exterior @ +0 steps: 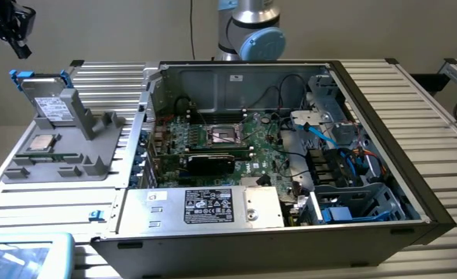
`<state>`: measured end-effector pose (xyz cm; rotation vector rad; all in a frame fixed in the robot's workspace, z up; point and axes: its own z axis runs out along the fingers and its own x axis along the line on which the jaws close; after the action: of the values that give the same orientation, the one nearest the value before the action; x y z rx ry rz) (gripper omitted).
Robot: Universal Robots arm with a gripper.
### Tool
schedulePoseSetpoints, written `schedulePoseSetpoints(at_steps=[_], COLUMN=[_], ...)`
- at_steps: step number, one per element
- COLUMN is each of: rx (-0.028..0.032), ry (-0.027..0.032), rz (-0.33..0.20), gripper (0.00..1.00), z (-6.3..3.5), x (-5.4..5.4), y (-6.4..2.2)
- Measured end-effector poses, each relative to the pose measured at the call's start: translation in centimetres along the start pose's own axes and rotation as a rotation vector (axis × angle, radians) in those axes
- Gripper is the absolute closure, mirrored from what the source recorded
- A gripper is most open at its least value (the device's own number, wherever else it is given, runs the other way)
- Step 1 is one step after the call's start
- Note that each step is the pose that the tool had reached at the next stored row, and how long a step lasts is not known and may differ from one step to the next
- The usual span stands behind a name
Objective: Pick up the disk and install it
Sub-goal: 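Pick up the disk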
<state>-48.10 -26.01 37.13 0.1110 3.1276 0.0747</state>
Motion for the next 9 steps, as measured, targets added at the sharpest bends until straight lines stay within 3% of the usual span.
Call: schedulePoseSetpoints(at_steps=[7, 9], rx=[0.0013, 0.0014], ry=[0.0002, 0.0016], rz=[-0.004, -0.037], gripper=[0.89, 0.89], z=[0.00, 0.01], x=[0.06, 0.07], y=[0.05, 0.05])
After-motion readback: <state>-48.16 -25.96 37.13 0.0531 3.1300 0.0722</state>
